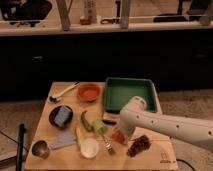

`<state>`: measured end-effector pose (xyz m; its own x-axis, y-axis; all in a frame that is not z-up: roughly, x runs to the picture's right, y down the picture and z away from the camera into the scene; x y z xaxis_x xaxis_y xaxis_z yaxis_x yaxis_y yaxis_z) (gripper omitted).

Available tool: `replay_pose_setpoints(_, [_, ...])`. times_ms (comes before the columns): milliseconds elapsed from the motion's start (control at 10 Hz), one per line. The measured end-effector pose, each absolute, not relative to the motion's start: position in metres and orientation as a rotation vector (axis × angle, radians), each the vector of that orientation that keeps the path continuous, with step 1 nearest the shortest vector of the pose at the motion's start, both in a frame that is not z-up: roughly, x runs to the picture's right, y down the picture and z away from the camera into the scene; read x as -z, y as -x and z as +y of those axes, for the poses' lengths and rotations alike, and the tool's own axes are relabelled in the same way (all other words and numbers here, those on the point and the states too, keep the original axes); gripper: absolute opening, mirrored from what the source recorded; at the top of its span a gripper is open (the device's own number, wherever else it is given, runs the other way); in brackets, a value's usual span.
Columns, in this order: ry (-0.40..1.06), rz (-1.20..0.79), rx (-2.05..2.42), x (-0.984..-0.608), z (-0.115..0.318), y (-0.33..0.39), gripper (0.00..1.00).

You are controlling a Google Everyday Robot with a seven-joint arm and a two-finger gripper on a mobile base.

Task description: Place apple in red bowl

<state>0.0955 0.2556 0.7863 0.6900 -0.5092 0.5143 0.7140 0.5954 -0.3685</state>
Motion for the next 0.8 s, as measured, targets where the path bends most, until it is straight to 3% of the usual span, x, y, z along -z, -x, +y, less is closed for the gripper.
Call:
replay_pose_setpoints(400, [0.597, -0.39, 0.743, -0.791, 0.252, -0.09, 0.03])
replay_pose_setpoints(800, [0.572, -0.4, 0.771, -0.779, 0.232, -0.088, 0.0])
